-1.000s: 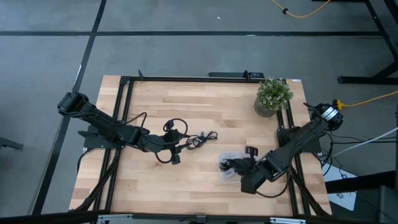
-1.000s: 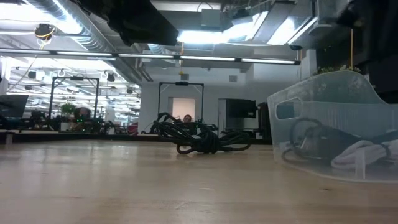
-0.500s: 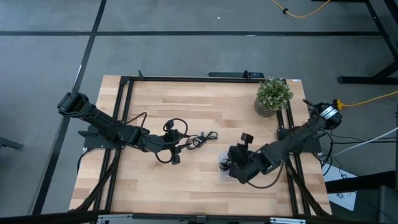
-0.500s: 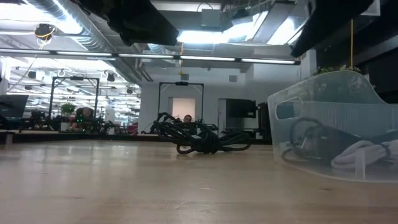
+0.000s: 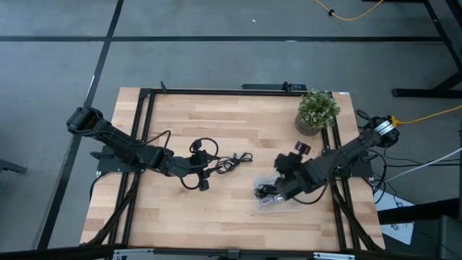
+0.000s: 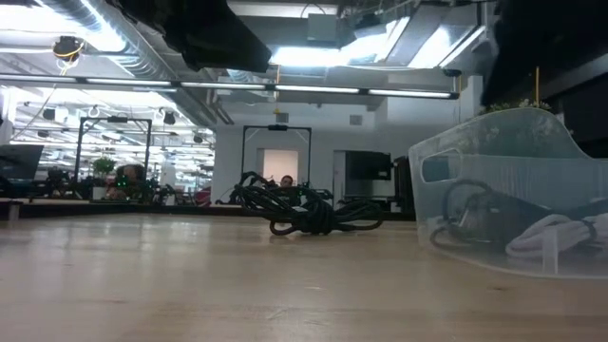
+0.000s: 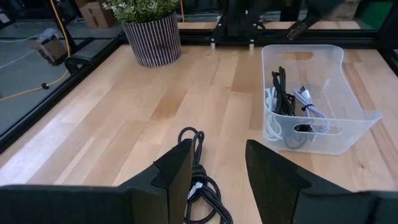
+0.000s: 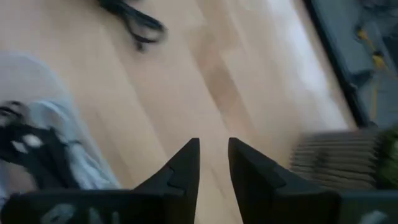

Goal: Pick and place USB-C Cables
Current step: Put the black charger cable into the transparent bin

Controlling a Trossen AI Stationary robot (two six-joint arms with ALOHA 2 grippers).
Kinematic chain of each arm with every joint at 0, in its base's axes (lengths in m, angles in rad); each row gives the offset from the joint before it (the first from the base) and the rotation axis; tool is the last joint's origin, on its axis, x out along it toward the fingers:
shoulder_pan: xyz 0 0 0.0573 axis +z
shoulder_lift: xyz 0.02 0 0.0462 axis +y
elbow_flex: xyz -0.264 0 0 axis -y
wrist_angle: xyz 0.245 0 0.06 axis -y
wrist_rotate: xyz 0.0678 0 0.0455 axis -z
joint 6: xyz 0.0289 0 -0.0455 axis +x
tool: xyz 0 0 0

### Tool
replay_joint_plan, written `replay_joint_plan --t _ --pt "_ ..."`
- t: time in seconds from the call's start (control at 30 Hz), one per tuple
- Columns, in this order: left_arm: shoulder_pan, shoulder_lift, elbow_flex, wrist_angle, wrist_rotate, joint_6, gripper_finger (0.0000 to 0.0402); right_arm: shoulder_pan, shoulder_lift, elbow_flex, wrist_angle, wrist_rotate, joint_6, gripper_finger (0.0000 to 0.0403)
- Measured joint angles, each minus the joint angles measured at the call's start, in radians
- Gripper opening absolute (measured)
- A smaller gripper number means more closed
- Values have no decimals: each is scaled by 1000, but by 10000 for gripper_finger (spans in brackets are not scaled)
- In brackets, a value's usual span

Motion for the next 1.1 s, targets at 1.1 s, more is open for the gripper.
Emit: replay_joint_plan --t 1.1 --pt "67 0 0 20 -1 -115 144 199 -495 -560 503 656 390 90"
